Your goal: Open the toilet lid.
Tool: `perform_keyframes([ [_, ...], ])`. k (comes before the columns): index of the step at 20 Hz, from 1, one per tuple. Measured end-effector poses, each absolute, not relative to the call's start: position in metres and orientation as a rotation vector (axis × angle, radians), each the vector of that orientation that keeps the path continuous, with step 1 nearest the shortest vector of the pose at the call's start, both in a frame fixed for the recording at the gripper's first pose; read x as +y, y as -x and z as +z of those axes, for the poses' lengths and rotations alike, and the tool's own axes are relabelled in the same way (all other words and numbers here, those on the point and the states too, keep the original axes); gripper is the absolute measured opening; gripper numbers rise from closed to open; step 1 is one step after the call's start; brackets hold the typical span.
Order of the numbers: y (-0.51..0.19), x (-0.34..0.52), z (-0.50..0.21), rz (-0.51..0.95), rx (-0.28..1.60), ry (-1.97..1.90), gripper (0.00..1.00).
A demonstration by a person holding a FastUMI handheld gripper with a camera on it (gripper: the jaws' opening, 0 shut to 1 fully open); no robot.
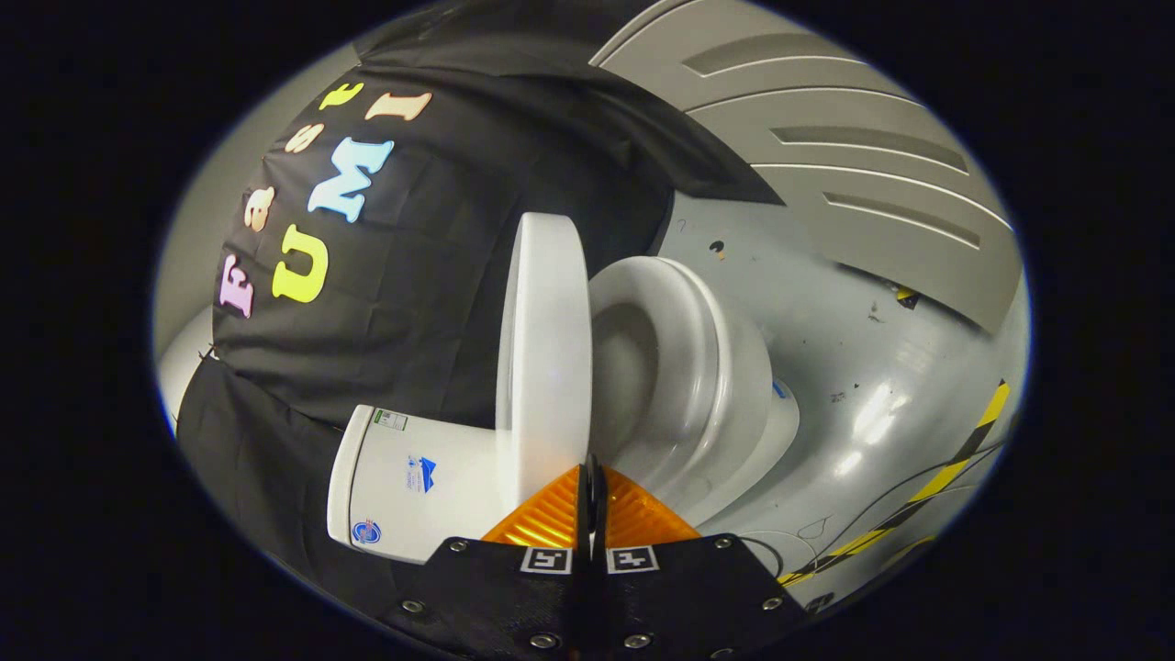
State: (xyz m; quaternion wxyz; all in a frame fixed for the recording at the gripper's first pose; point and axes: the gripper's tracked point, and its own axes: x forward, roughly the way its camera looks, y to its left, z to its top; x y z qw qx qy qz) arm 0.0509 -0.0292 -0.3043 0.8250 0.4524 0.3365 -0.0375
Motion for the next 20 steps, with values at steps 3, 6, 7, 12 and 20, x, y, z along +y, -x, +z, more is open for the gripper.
perform_keyframes([
  [3,-0.049,-0.025,-0.292,-0.094,0.703,-0.927,0.00],
  [6,-0.054,-0.016,-0.276,-0.094,0.683,-0.881,0.00],
  [7,-0.054,-0.013,-0.271,-0.094,0.678,-0.864,0.00],
  [12,-0.058,0.001,-0.247,-0.102,0.659,-0.802,0.00],
  [20,-0.061,0.017,-0.224,-0.123,0.630,-0.719,0.00],
])
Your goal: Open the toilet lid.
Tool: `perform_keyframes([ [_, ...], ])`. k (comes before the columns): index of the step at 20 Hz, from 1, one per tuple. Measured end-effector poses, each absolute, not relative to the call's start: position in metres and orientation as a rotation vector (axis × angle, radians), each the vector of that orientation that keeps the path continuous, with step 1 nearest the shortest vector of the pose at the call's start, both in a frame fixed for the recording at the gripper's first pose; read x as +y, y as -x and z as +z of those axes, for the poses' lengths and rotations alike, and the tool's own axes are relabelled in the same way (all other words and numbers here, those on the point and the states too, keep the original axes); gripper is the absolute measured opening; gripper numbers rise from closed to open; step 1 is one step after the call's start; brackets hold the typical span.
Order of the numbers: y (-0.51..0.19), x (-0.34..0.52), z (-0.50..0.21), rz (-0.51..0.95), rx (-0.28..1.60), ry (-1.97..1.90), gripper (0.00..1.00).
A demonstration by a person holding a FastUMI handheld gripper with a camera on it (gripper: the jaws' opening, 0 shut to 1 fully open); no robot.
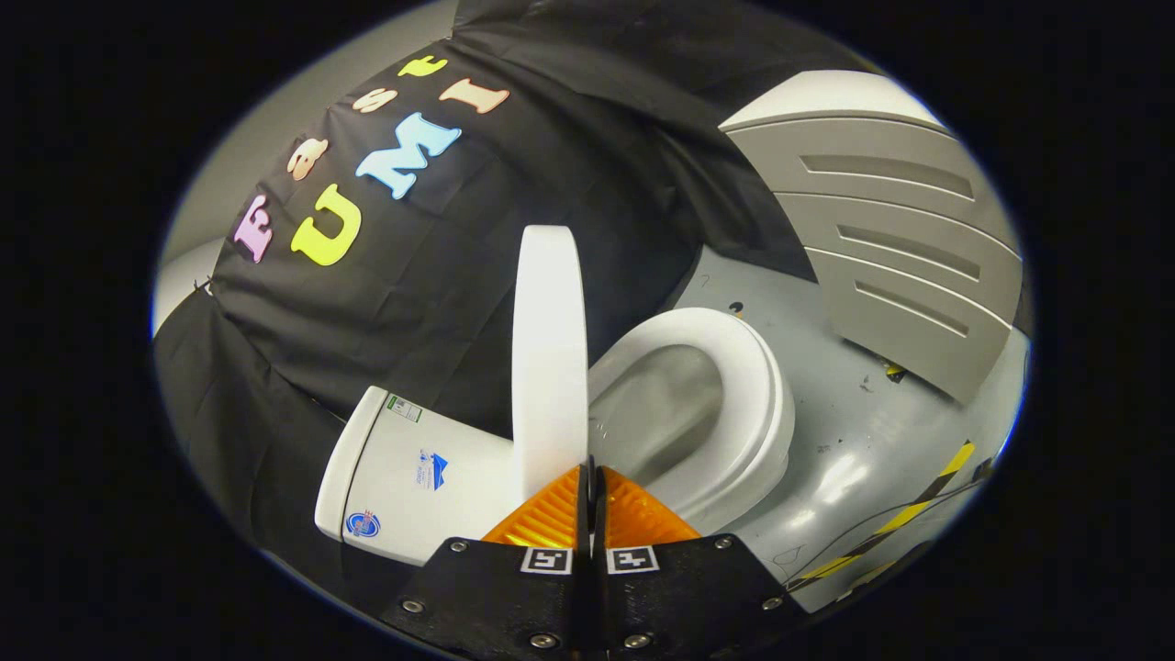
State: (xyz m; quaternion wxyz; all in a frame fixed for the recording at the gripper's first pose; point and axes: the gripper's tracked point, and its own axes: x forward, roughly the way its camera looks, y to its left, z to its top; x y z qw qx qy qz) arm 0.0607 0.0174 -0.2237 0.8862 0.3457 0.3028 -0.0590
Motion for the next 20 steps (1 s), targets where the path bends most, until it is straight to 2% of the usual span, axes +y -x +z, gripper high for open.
perform_keyframes([
  [5,-0.064,0.025,-0.218,-0.143,0.610,-0.614,0.00],
  [20,-0.071,0.071,-0.175,-0.074,0.549,-0.494,0.00],
])
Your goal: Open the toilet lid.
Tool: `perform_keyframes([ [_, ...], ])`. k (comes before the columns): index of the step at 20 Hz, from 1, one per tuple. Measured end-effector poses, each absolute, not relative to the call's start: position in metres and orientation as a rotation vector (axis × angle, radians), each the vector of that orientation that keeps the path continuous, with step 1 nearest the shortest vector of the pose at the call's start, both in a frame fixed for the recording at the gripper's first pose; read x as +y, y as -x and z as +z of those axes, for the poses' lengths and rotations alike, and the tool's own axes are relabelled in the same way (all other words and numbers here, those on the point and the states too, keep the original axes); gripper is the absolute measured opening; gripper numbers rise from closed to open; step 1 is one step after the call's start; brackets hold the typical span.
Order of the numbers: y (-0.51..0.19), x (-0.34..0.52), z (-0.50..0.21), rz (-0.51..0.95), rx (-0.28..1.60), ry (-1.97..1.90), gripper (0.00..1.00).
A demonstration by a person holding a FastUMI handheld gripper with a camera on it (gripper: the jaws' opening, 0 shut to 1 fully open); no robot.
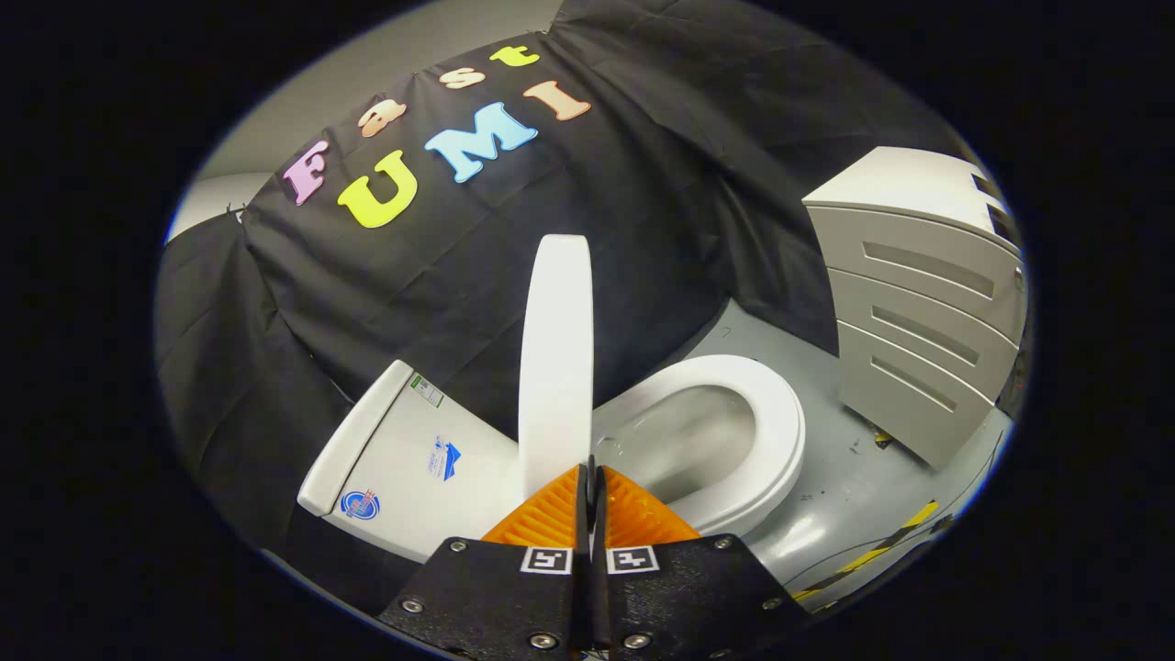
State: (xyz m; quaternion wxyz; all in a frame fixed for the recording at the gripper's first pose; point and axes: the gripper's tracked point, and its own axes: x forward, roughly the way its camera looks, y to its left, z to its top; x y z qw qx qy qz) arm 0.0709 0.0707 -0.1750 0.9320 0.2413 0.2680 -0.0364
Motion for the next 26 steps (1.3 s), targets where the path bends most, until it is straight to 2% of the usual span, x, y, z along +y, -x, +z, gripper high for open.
perform_keyframes([
  [26,-0.081,0.177,-0.120,0.079,0.436,-0.191,0.00],
])
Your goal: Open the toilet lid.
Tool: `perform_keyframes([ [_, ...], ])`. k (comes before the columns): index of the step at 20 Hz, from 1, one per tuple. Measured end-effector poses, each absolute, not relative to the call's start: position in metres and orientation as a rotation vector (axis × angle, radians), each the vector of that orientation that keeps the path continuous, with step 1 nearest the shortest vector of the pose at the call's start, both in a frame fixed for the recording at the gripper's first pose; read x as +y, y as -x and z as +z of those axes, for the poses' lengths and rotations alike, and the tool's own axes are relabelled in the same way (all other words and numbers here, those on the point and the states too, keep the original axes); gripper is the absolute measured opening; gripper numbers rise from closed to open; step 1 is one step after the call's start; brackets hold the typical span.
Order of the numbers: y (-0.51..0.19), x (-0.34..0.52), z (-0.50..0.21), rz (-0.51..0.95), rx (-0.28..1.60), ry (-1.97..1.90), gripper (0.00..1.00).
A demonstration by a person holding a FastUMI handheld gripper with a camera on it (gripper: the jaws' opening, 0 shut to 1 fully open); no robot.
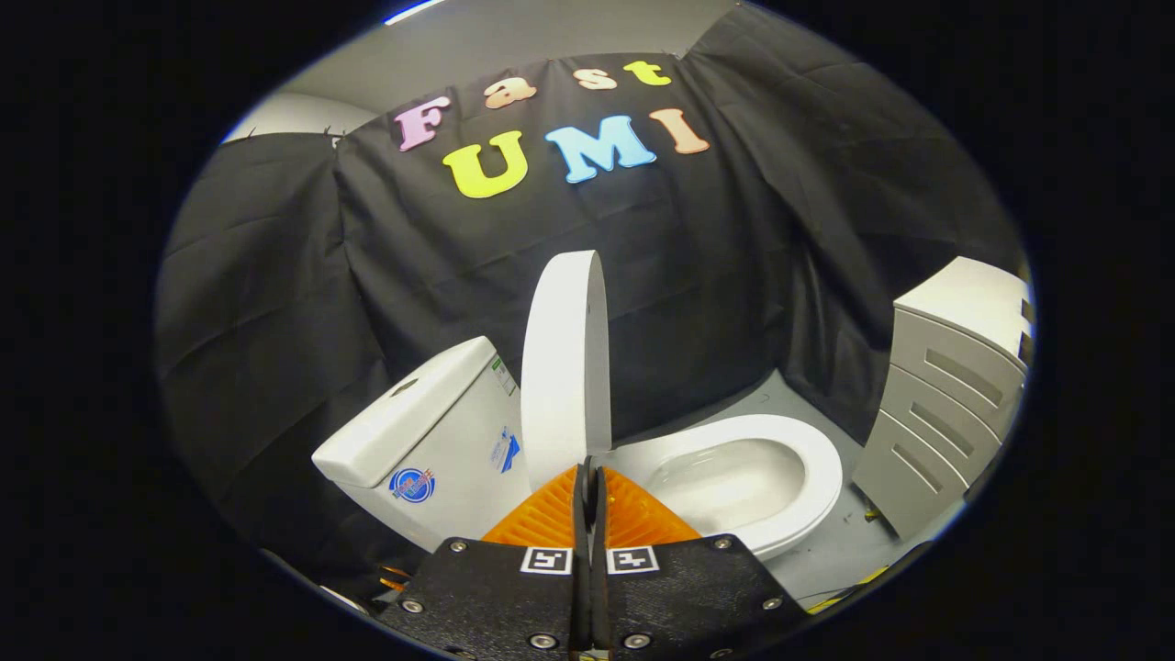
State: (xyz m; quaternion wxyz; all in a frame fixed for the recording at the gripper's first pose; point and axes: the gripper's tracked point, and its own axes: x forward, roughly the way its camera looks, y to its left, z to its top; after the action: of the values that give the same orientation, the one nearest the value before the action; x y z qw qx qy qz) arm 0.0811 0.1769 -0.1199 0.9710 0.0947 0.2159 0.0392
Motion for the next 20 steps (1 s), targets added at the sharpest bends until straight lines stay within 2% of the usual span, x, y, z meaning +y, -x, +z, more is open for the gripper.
perform_keyframes([
  [20,-0.087,0.243,-0.116,0.217,0.414,-0.065,0.00],
])
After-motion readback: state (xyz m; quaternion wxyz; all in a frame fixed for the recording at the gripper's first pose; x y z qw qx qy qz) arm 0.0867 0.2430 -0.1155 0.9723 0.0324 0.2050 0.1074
